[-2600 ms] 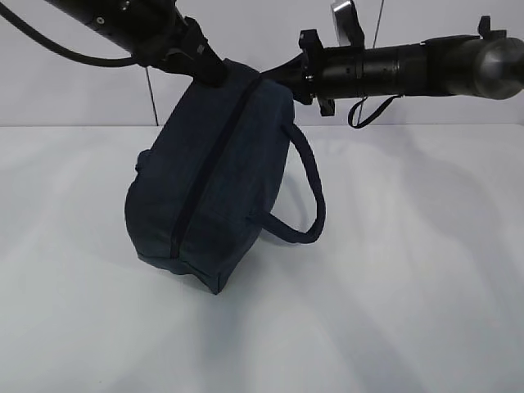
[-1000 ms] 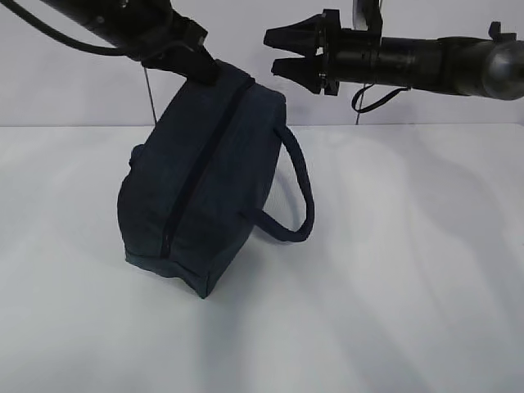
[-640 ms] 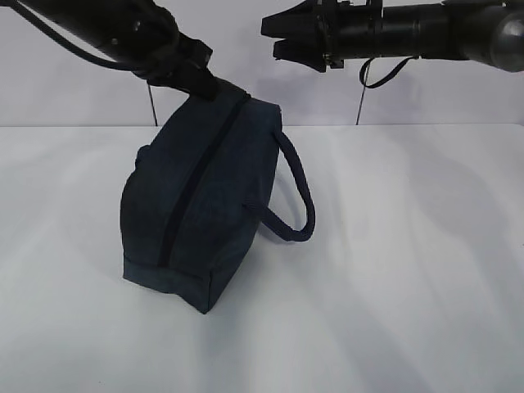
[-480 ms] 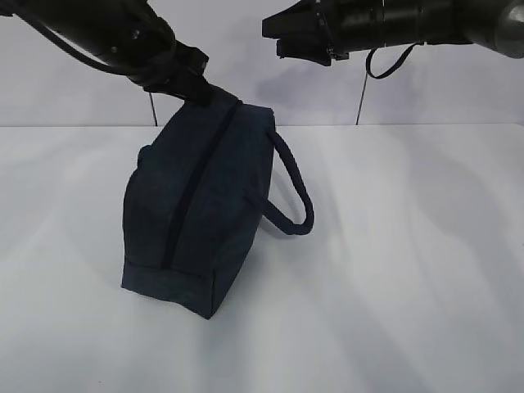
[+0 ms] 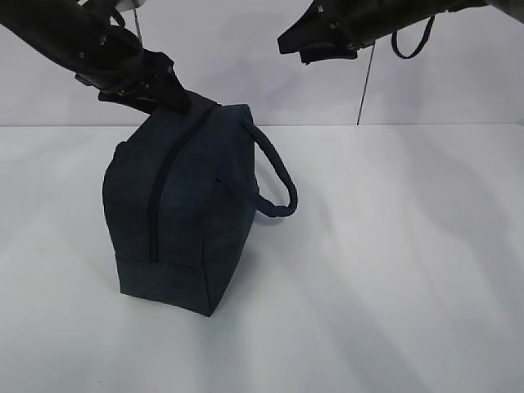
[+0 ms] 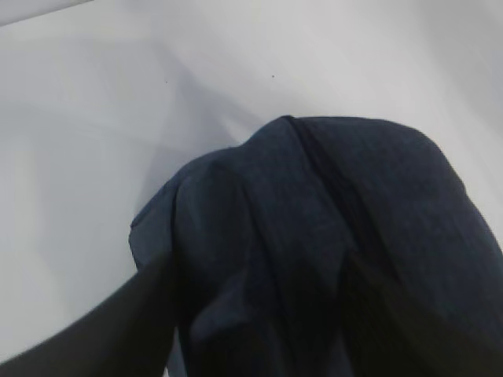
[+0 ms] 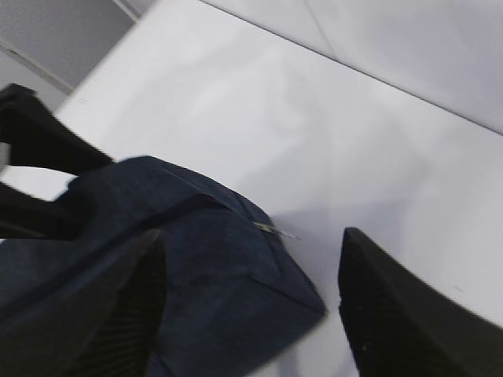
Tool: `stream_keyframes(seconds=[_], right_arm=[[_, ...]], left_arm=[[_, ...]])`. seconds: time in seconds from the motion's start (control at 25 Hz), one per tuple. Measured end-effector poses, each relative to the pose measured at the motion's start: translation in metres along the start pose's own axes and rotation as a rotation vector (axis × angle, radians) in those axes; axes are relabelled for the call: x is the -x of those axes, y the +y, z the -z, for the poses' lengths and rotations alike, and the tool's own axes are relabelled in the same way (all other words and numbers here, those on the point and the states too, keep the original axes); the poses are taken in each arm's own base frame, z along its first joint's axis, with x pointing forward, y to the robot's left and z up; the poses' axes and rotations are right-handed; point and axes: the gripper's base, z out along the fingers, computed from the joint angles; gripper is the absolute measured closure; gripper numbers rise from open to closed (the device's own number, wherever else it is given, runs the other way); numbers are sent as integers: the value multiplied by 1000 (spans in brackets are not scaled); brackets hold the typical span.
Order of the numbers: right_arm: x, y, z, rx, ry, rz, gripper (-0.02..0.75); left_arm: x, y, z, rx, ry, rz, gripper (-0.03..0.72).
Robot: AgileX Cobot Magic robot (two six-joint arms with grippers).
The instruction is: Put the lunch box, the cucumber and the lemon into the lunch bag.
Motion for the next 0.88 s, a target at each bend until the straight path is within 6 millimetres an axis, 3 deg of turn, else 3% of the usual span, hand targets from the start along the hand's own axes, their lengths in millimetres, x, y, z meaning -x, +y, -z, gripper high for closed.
stream_keyframes(seconds=[0.24,0.36,0.64,0.88], right_arm=[[11,28,17,-199,127,85,216],[18,50,20,-281,178,120,216],[29,111,23,-421,225,139,216],[8,149,19,-442,313,81,216]], left_arm=[[-14,-5,2,-66,153,0,202],[-19,-10,17,-48,242,-17,206],[-20,-28,102,202,264,-44,211],[-24,-47,165,340,151,-45,211]])
